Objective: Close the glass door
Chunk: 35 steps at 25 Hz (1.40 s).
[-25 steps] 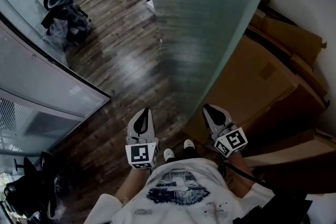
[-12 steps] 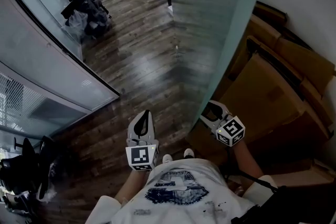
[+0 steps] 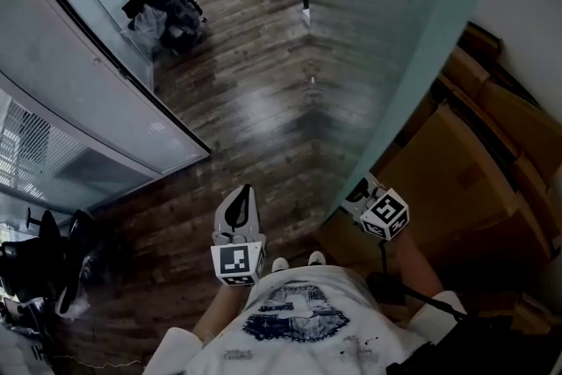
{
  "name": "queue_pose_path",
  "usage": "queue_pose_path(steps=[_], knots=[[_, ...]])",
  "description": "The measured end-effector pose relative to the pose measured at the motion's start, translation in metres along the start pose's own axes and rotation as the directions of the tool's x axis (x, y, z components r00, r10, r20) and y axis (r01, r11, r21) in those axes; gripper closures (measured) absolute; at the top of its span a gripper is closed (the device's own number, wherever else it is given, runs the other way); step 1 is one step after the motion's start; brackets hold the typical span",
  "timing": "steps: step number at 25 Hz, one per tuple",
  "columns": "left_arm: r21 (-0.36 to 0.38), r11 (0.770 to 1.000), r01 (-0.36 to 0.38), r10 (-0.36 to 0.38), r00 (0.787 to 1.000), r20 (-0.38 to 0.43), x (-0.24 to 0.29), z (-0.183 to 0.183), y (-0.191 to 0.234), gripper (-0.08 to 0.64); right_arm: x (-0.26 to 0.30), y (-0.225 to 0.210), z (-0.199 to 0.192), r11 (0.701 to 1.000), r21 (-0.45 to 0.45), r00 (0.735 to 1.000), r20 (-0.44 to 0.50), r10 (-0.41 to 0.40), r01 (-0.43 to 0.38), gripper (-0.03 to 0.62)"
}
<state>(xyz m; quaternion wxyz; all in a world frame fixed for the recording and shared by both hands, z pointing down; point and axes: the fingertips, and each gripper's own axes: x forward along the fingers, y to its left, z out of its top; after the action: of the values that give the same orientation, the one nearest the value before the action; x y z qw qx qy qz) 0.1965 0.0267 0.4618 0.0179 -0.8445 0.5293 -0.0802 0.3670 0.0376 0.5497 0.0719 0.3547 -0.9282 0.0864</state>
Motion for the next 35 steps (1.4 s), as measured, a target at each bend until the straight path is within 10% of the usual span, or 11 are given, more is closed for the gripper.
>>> queue_pose_path(steps=[35], knots=[[-0.027,0.989,-0.143,0.142,0.989,-0.048,-0.019,-0.018,0.018,0.557,0.052,0.019,-0.001,0.992,-0.069,0.994,-0.018,0.105,-0.106,0.462]])
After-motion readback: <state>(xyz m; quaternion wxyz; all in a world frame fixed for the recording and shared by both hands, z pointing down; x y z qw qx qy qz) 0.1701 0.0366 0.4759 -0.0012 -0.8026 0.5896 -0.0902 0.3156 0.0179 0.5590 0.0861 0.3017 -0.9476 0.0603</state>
